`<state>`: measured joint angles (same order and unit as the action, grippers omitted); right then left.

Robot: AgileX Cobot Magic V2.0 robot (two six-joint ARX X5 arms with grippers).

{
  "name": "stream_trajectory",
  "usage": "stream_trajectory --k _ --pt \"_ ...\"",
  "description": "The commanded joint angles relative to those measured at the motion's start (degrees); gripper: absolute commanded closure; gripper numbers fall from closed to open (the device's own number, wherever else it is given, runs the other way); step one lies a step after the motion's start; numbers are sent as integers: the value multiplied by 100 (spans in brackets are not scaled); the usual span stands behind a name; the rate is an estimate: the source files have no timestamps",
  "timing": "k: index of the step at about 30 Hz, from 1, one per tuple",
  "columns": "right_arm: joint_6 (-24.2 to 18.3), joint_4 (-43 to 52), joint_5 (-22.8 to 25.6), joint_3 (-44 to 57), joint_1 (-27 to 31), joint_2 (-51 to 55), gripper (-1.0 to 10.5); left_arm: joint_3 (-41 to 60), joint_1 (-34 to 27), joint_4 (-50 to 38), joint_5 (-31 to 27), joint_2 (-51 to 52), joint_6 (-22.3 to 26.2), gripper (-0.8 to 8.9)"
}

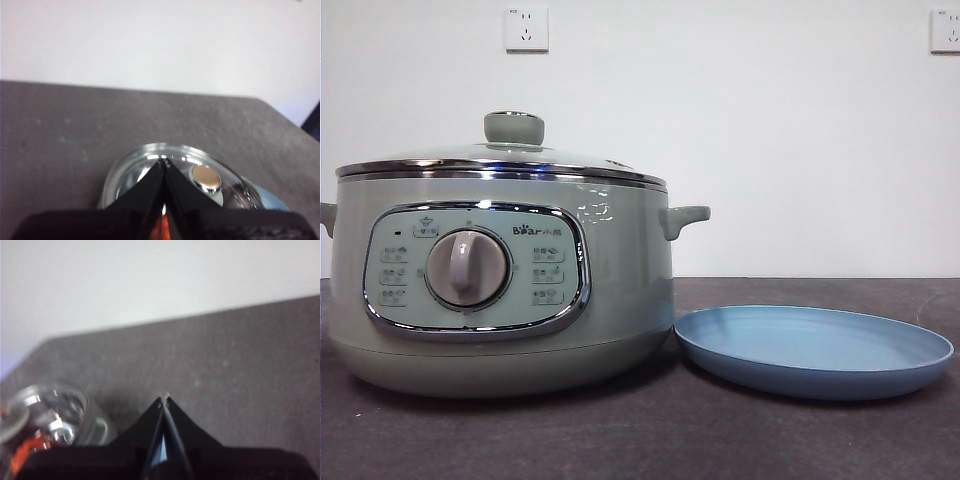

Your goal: Take the pumpkin out from the steamer,put the pumpkin in the blue plate,close the lid

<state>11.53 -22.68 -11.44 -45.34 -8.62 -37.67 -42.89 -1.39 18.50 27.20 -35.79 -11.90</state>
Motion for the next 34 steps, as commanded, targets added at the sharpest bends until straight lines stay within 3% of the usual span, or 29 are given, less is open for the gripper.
stream_trajectory --k 1,3,6,8,10,15,34 --pt "-669 -422 -262 -380 -7 -439 942 -101 -11 55 297 -249 225 812" --pt "-859 -636 -372 -590 -7 -695 889 -122 9 46 492 -396 299 744" --pt "-929 -748 -369 -772 -9 -981 660 -127 79 74 450 -579 293 423" --pt "-929 -734 -365 -826 -13 -1115 520 -129 129 90 442 -675 289 339" --pt "-929 -728 -363 -837 -13 -1200 448 -131 190 85 437 -776 251 342" --pt "-903 -726 -367 -837 -15 -1248 442 -186 428 -17 387 -1115 96 342" --pt "-903 -619 -363 -837 -17 -1307 443 -2096 2632 881 -1943 -3521 1117 342"
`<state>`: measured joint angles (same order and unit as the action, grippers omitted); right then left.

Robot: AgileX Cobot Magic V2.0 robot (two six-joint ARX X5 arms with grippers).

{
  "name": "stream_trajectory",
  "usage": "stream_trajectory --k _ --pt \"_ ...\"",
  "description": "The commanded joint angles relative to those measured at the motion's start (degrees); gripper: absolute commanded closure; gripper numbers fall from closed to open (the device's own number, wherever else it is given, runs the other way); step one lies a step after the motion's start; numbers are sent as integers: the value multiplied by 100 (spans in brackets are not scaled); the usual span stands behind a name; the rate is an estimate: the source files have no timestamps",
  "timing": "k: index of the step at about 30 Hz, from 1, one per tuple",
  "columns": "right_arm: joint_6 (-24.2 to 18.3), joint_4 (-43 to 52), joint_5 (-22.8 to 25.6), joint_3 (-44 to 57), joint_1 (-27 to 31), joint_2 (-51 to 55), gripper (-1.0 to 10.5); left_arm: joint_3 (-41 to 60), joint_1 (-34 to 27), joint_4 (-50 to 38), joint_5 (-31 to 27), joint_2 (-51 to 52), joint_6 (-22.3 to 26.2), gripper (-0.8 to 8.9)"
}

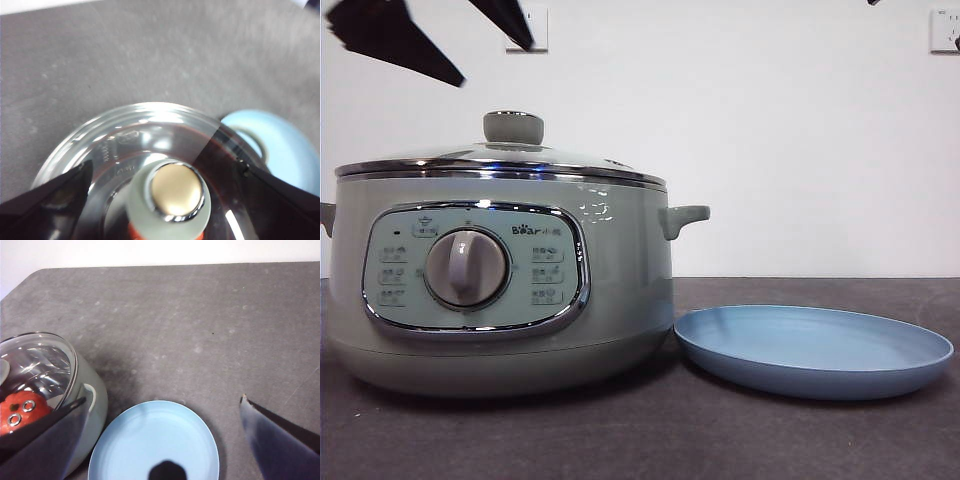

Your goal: Take the pumpkin out from the steamer,put the pumpkin in the blue plate,close the lid

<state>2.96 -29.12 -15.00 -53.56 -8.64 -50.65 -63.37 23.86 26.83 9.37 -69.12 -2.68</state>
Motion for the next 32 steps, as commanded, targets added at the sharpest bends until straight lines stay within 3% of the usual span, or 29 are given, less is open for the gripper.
stream_trajectory --k 1,14,20,32 --pt "-46 28 -4 -15 -15 -9 444 -61 155 52 -190 -264 210 342" --pt "-48 26 0 -15 -15 -9 444 -61 319 168 -186 -800 275 366" --pt "-46 26 2 -15 -15 -9 444 -61 319 197 -181 -800 407 829" --pt "39 61 -26 -15 -17 -9 446 -87 319 2 -184 -699 435 822"
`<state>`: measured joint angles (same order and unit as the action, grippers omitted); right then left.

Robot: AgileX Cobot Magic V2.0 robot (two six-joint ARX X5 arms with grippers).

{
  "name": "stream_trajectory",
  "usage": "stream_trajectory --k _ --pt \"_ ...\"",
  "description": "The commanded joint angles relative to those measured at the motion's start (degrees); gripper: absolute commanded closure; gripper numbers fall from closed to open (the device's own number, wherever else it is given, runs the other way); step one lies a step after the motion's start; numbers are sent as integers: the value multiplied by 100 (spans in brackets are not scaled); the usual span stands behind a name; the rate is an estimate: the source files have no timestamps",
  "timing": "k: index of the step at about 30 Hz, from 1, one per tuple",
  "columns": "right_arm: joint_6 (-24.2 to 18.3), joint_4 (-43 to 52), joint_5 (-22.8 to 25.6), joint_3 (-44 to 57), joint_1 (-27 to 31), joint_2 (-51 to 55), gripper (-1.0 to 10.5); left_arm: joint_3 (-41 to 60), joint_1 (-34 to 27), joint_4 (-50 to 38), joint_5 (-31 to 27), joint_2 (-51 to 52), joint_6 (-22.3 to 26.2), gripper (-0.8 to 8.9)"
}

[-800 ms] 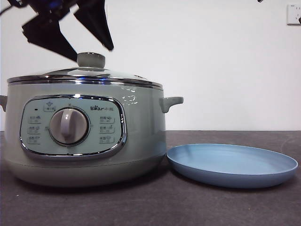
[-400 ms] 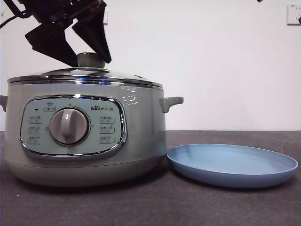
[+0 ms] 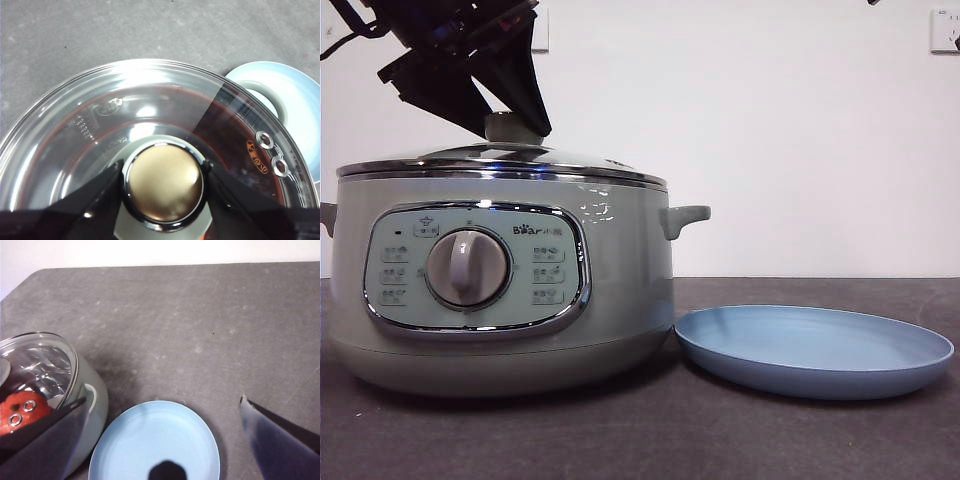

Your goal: Take the pumpkin out from the steamer,put the pumpkin in the blue plate,close the lid

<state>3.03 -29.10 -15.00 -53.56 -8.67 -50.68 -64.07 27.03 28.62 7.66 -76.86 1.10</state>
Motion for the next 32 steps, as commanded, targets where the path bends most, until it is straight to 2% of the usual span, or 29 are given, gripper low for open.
stream_trajectory --k 1,5,9,12,16,24,30,32 --pt "28 74 -107 -15 -20 -7 447 -17 2 -195 -17 118 57 822" --pt "15 166 -636 -15 -59 -7 447 -17 2 -264 -24 380 48 822" --pt "-83 273 -761 -15 -208 -39 447 -17 2 -374 -92 787 44 822" --pt "-155 417 -782 -17 -470 -111 447 -17 2 -348 -422 1163 46 822" --pt "-168 741 -1067 -22 -914 -345 447 -17 2 -247 -942 1720 48 822" --pt "-409 632 -1038 -682 -2070 -1609 446 -17 2 -105 -2146 2776 63 822" --pt "-739 4 -968 -1921 -2824 -2973 442 -17 -2 144 -2599 3307 66 822" --pt "-903 -262 -699 -2402 -3060 -3429 441 -17 -2 280 -2798 3436 70 822"
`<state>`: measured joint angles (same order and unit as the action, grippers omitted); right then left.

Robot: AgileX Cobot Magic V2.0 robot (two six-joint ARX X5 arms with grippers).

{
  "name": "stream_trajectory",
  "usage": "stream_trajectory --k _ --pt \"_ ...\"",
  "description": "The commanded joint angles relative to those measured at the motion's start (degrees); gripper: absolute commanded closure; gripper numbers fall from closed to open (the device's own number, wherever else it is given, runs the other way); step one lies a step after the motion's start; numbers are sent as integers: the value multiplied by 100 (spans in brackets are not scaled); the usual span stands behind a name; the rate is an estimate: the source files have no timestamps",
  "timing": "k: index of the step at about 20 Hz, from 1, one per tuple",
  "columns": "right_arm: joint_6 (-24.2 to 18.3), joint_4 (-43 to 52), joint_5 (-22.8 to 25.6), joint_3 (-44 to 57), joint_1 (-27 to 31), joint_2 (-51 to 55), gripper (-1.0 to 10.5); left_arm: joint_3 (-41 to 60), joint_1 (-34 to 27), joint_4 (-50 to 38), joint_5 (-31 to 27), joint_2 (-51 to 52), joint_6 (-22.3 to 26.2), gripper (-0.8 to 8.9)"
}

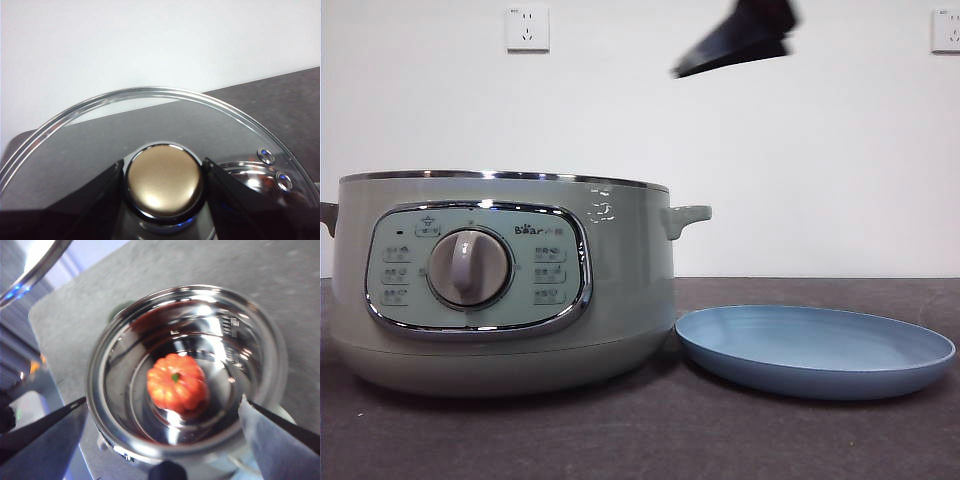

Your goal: Take the pumpkin out from the steamer,put the pumpkin in the blue plate,close the lid

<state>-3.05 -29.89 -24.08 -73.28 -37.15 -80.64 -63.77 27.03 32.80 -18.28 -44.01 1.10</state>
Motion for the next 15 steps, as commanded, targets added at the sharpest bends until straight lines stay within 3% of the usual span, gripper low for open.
stream_trajectory --k 1,3,7,15 --pt "-396 -382 420 -741 -337 -715 439 -48 -2 -46 -323 212 70 822" --pt "-507 -855 820 -1458 -568 -1373 436 -48 -4 129 -557 275 72 822" --pt "-723 -1255 1132 -2312 -876 -2406 436 -48 -9 380 -883 330 216 822" --pt "-911 -809 1541 -2396 -1174 -3405 442 -48 -9 483 -879 330 221 822"
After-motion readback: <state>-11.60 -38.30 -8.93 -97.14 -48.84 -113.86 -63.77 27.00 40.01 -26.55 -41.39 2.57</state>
